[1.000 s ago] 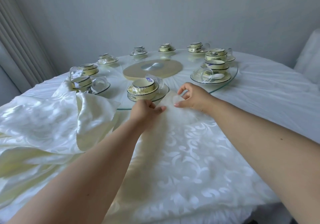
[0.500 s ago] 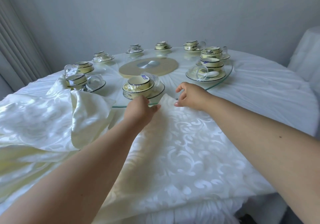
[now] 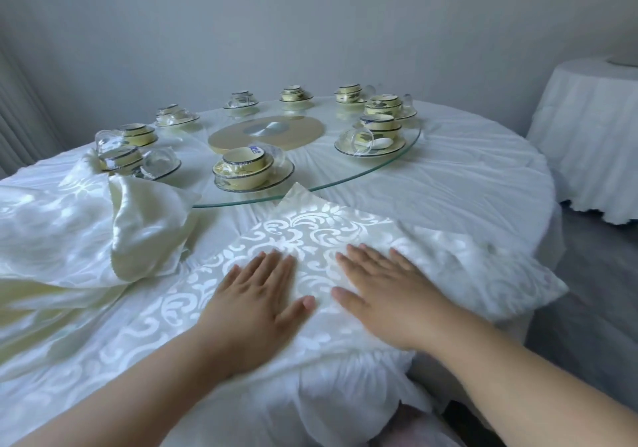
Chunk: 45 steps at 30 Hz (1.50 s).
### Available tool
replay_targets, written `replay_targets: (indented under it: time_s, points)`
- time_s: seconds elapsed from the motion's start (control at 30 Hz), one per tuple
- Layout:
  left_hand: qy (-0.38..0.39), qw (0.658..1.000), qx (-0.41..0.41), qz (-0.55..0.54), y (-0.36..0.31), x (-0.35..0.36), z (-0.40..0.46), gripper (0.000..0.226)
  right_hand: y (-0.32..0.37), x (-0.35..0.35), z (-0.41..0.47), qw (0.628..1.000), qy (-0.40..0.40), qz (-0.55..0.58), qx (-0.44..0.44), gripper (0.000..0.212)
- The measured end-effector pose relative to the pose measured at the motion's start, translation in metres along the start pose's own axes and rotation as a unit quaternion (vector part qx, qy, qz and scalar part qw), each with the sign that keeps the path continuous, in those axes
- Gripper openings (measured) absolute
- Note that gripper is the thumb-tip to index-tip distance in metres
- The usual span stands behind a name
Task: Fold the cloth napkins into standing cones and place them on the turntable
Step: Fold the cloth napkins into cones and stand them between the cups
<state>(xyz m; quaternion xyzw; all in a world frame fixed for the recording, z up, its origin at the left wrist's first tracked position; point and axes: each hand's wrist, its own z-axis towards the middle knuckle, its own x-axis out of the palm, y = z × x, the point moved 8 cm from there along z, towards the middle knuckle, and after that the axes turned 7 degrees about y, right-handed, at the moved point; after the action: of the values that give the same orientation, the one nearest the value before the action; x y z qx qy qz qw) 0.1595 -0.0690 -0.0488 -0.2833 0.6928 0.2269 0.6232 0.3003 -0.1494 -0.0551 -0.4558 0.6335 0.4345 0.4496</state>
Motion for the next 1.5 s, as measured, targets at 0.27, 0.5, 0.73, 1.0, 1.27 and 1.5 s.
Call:
replay_targets:
  time_s: [0.27, 0.5, 0.73, 1.0, 1.27, 1.5]
  points:
    - [0.025, 1.000, -0.015, 0.006, 0.016, 0.002, 0.000, 0.128, -0.065, -0.025, -0.004, 0.990, -0.087, 0.097, 0.061, 0.066]
    - [-0.021, 0.999, -0.028, -0.019, 0.022, -0.046, 0.034, 0.068, -0.121, -0.065, 0.027, 0.969, -0.047, 0.076, 0.229, 0.079]
    - [-0.091, 0.959, -0.208, -0.168, 0.068, -0.049, 0.106, 0.051, -0.143, -0.065, 0.035, 0.975, 0.068, 0.049, 0.206, 0.051]
    - [-0.106, 0.942, -0.228, -0.224, 0.077, -0.035, 0.135, 0.031, -0.152, -0.075, 0.020, 0.980, 0.040, 0.086, 0.175, 0.036]
    - [-0.239, 0.892, -0.235, -0.303, 0.102, -0.068, 0.114, 0.035, -0.144, -0.128, 0.067, 0.984, -0.104, 0.054, 0.133, 0.031]
    - [-0.279, 0.943, -0.138, -0.115, 0.040, -0.093, 0.076, 0.051, -0.081, -0.107, 0.048, 0.982, -0.172, -0.016, 0.082, 0.061]
